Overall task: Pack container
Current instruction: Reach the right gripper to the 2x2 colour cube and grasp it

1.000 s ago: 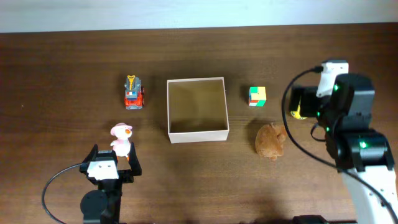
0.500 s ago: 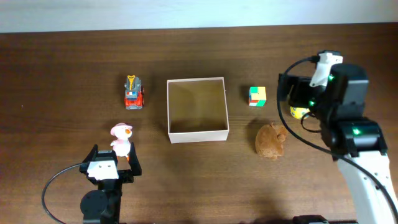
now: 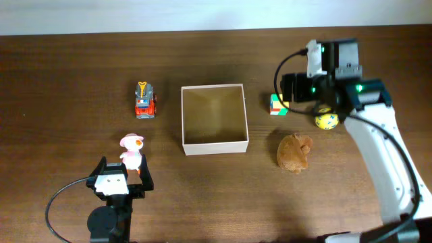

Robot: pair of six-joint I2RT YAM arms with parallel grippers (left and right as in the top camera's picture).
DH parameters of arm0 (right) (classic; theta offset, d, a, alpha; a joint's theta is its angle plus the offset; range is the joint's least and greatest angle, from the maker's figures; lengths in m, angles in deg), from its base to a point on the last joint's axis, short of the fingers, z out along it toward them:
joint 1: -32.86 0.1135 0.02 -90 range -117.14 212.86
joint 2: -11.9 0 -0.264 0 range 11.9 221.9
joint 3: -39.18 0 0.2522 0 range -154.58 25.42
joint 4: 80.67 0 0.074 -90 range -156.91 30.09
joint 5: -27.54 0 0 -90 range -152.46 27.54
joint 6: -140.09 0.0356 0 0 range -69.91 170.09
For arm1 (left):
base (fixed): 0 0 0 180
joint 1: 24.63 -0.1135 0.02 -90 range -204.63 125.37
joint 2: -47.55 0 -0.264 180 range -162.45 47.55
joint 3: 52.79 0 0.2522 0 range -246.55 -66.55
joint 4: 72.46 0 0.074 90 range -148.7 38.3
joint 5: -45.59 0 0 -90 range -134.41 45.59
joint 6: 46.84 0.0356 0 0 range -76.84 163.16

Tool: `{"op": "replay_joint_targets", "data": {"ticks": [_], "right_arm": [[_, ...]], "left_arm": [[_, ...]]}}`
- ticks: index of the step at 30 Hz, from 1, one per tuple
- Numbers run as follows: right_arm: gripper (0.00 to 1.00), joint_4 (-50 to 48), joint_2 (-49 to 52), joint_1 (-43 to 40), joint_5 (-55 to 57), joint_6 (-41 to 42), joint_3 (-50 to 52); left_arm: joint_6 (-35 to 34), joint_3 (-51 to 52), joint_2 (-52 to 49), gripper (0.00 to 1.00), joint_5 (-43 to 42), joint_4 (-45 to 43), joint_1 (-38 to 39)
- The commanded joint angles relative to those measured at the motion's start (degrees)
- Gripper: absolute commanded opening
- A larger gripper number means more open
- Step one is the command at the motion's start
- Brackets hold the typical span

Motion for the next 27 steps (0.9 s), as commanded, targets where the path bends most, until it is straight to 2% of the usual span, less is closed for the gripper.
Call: {"op": "replay_joint_targets", "data": {"ticks": [1, 8, 20, 27], "right_arm": [[0.99, 3.2, 4.6, 0.2, 4.3, -3.0, -8.9], [0.99, 7.3, 11.1, 0.1, 7.1, -4.2, -18.6], [0.99, 9.9, 20.4, 0.2, 7.1, -4.1, -19.1], [0.99, 9.9, 25.6, 0.2, 6.9, 3.6, -19.1]], "left_arm": [[1.1, 0.7, 0.5, 0.99, -0.9, -0.2, -0.3], [1.1, 0.7, 0.5, 0.99, -0.9, -0.2, -0.3], [1.1, 0.7, 0.5, 0.99, -0.9, -0.2, -0.3], [1.1, 0.7, 0.5, 0.99, -0.9, -0.2, -0.3]]}}
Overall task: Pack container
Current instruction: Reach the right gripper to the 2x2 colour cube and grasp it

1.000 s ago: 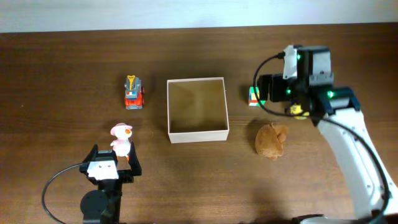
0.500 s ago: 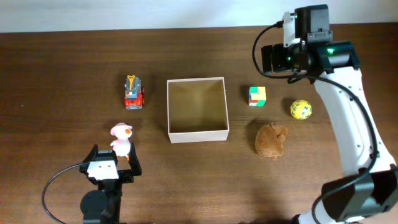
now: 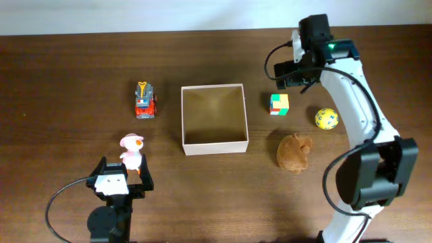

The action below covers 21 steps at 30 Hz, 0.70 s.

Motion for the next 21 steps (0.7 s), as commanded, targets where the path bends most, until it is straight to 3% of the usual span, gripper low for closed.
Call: {"op": "replay_joint_targets", "data": {"ticks": [1, 21], "right_arm": [[0.99, 0.1, 2.3, 0.2, 0.6, 5.2, -1.0], [0.99, -1.4, 8.4, 0.2, -1.3, 9.3, 0.5]], "left_arm": [[1.1, 0.7, 0.5, 0.99, -0.9, -0.2, -0.3], [1.1, 0.7, 0.5, 0.99, -0.9, -0.1, -0.3]]}}
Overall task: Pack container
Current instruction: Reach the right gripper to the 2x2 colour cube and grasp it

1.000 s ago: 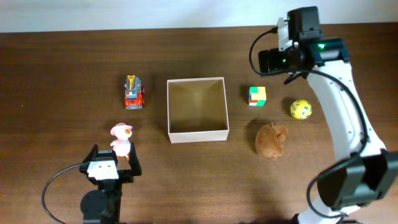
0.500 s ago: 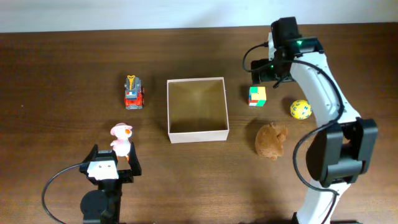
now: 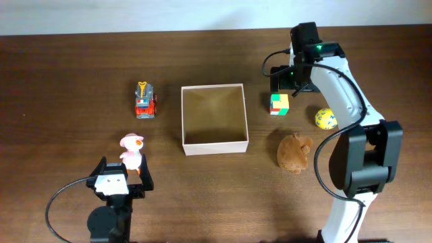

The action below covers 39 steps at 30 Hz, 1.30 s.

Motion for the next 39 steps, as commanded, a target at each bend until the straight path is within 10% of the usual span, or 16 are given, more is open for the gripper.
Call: {"op": "replay_joint_targets", "data": {"ticks": [1, 39], "right_arm": [[0.99, -0.1, 2.8, 0.2, -0.8, 0.7, 0.6], [0.99, -0.5, 12.1, 2.4, -1.3, -3.4, 1.5]], "left_arm": [[1.1, 0.7, 0.5, 0.99, -0.9, -0.2, -0.3], [1.1, 0.7, 0.5, 0.99, -0.9, -0.1, -0.3]]}}
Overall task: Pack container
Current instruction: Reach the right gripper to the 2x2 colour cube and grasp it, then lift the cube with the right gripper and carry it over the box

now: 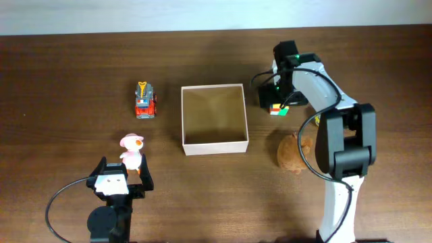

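Note:
An open white box (214,144) stands at mid-table and looks empty. To its right, my right gripper (272,101) is down over a colourful cube (279,109), covering most of it; how the jaws stand is hidden. A brown plush toy (292,152) lies in front of the cube. Left of the box is a red toy truck (144,100). A pink and white duck figure (131,149) stands just ahead of my left gripper (123,169), which rests open near the front edge.
The right arm (324,101) stretches from the front right edge across the area right of the plush. The dark wooden table (67,88) ends at a white strip along the back.
My right gripper has moved left and forward from just behind the cube to down over it. The arm now covers the spot where the yellow ball lay. The left arm is unchanged.
At first my right gripper hung beside the cube and the yellow ball at the right. It was then farther back, behind the cube, then closer to the cube's back edge, and now sits over it. Box, truck, duck, plush and cube have stayed put.

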Robot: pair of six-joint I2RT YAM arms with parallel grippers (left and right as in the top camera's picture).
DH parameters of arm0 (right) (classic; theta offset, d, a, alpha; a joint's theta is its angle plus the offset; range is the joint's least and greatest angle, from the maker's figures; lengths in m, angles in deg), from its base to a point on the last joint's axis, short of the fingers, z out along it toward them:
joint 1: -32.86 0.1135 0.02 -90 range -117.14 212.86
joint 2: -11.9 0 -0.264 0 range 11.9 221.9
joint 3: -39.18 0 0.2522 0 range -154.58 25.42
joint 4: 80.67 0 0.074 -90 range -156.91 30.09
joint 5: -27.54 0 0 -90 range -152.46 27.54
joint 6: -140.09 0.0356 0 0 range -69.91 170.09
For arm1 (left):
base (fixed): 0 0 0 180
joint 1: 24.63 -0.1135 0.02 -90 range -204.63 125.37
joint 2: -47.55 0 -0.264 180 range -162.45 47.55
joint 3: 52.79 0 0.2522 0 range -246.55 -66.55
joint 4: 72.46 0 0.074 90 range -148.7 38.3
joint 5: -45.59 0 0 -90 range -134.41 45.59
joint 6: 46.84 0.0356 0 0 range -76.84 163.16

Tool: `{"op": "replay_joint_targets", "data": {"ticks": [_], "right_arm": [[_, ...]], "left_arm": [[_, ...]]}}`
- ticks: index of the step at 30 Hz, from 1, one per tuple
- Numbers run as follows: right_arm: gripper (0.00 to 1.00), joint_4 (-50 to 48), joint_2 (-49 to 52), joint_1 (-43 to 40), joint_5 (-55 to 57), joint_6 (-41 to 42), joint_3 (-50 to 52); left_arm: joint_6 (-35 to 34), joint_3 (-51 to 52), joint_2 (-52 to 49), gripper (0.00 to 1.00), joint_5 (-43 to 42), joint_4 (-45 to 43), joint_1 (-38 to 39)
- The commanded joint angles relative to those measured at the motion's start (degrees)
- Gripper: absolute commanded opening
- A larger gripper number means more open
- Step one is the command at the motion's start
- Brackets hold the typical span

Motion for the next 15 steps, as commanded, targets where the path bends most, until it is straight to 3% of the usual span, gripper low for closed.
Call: {"op": "replay_joint_targets", "data": {"ticks": [1, 6, 10, 15], "right_arm": [[0.99, 0.1, 1.6, 0.2, 0.7, 0.0, 0.2], [1.0, -0.3, 1.6, 0.1, 0.8, 1.1, 0.2], [0.87, 0.0, 1.6, 0.1, 0.7, 3.2, 0.2], [0.81, 0.2, 1.6, 0.1, 0.7, 4.0, 0.2]], "left_arm": [[1.1, 0.7, 0.5, 0.99, -0.9, -0.2, -0.3], [1.1, 0.7, 0.5, 0.99, -0.9, -0.2, -0.3], [1.1, 0.7, 0.5, 0.99, -0.9, -0.2, -0.3], [1.1, 0.7, 0.5, 0.99, -0.9, -0.2, -0.3]]}}
